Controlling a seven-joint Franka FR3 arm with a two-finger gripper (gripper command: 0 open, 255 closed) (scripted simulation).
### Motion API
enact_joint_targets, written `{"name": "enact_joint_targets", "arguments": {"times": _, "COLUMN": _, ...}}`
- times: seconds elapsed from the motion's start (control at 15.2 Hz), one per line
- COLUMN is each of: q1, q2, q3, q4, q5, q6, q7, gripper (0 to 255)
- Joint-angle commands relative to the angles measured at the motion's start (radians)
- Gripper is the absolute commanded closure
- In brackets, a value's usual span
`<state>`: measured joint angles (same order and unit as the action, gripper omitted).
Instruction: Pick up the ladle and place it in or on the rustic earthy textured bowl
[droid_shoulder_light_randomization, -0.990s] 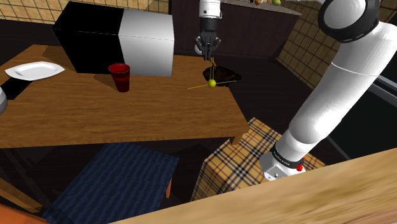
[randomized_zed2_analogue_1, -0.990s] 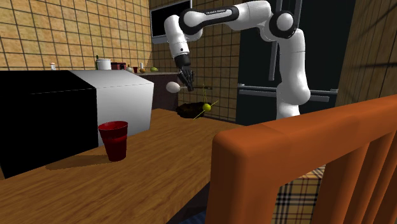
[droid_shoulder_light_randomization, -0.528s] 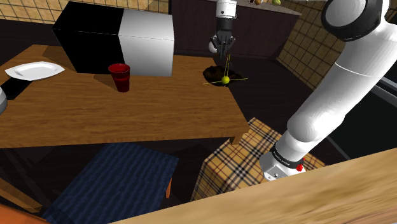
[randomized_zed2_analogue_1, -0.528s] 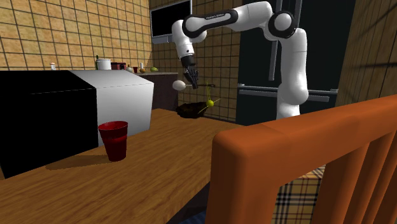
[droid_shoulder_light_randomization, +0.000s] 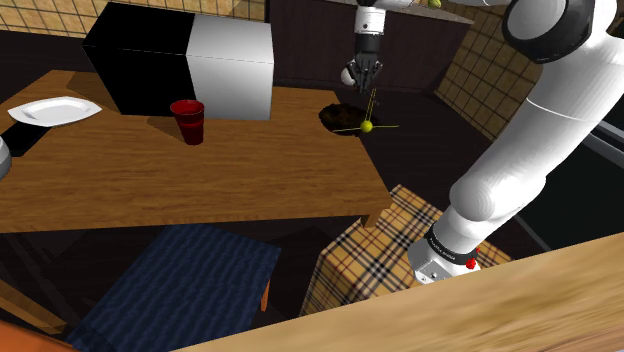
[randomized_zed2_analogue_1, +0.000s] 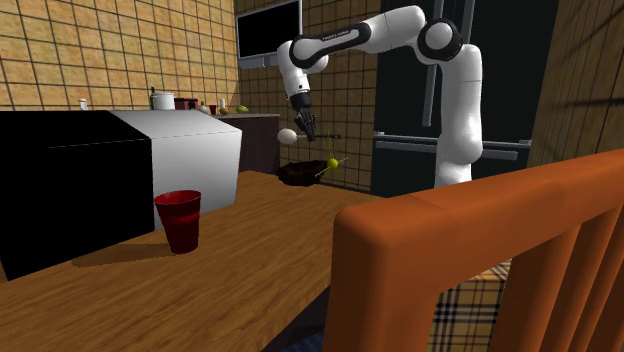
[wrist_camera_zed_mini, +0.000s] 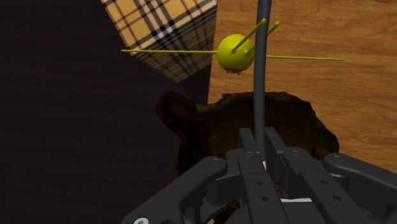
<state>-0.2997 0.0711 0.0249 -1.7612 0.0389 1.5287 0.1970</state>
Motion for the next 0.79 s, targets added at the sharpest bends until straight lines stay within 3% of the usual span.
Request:
{"name": "enact_joint_targets", "arguments": {"times": 0.0, "q1": -0.001, "q2": 0.001, "q3": -0.001, "q4": -0.024, "q5": -0.001, "q6": 0.025, "q7": -0.003, "gripper": 255}}
{"name": "enact_joint_targets", "arguments": {"times": 0.73, "q1": 0.0, "q2": 0.025, "q3": -0.001, "q4": -0.134, "q5": -0.001, "q6": 0.159, "q7": -0.007, "gripper": 255}}
